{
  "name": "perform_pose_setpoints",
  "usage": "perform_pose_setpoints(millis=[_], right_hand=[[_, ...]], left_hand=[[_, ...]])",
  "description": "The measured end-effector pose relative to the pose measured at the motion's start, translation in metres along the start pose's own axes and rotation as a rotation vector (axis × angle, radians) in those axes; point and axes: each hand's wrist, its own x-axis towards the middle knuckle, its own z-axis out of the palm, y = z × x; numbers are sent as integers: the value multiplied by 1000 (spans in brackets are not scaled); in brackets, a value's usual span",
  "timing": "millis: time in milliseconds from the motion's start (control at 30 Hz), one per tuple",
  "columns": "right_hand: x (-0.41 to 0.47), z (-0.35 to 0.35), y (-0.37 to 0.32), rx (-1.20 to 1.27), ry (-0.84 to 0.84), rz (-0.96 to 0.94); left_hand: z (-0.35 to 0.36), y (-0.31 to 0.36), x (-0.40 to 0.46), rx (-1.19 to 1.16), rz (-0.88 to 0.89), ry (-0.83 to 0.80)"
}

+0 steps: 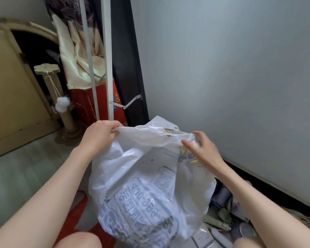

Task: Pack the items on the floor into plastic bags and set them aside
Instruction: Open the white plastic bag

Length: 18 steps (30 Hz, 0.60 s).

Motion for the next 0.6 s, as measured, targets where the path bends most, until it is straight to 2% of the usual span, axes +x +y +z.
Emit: perform_pose_setpoints(millis=[67,133,233,300,367,433,533,600], right_hand=[[1,15,0,-169,-121,-61],[5,31,0,-180,-173,-83],[11,54,-1,-73,-169,-41],[14,75,3,-57,-207,-22],[14,101,10,-39,-268,-19],[14,125,16,-43,-336,-50],[16,154,23,-160,-437,-172],[19,168,28,-337,-430,-280]], left_hand=[[-4,-9,4,158,41,14],[0,-14,-2,244,99,129],[27,-11,-35,190,176,340],[60,-5,-65,118,314,316],[102,-6,-89,72,414,135],[146,-16,-107,76,402,-105],[194,-26,-125,155,279,-484],[223,-41,-137,189,148,-717]])
